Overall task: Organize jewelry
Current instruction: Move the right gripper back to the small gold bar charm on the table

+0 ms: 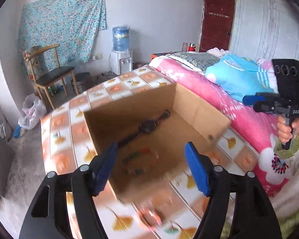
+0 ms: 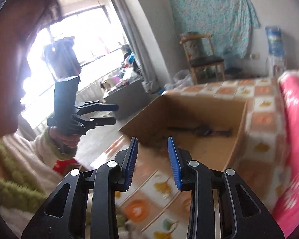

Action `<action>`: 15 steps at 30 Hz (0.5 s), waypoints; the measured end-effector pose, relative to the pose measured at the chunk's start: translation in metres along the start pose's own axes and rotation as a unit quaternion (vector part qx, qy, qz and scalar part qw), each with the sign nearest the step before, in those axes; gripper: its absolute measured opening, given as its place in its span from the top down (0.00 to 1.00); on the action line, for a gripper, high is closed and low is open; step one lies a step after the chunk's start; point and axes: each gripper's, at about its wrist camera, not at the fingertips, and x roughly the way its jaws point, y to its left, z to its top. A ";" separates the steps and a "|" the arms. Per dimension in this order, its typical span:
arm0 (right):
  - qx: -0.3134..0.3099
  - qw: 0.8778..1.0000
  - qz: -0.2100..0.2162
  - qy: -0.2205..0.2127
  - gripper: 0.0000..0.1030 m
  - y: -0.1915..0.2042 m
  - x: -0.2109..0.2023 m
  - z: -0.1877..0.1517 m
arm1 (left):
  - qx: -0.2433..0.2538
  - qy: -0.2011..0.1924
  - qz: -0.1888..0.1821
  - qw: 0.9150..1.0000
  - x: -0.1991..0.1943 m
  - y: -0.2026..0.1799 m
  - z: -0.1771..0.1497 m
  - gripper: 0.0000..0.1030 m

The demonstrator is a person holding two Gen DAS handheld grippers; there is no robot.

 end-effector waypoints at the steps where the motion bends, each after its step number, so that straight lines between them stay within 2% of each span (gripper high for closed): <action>1: 0.016 1.000 0.006 0.010 0.69 -0.001 0.004 -0.008 | -0.012 0.002 -0.006 1.000 -0.001 -0.004 -0.013 0.29; 4: 0.074 0.995 -0.001 0.061 0.68 -0.009 0.034 -0.038 | -0.040 0.018 -0.014 0.999 0.003 -0.019 -0.041 0.29; 6: 0.112 0.989 -0.013 0.097 0.68 -0.020 0.059 -0.058 | -0.029 0.024 -0.002 0.999 0.018 -0.033 -0.051 0.29; 8: 0.125 0.984 -0.042 0.116 0.73 -0.028 0.076 -0.070 | -0.009 0.030 0.000 1.000 0.033 -0.051 -0.064 0.29; 10: 0.119 0.981 -0.075 0.133 0.80 -0.033 0.092 -0.075 | 0.011 0.044 -0.002 0.999 0.052 -0.070 -0.074 0.29; 13: 0.087 0.980 -0.102 0.144 0.81 -0.029 0.104 -0.073 | 0.049 0.058 0.013 0.997 0.074 -0.092 -0.087 0.29; 15: 0.059 0.979 -0.118 0.156 0.82 -0.023 0.113 -0.071 | 0.051 0.069 0.010 0.996 0.090 -0.100 -0.092 0.29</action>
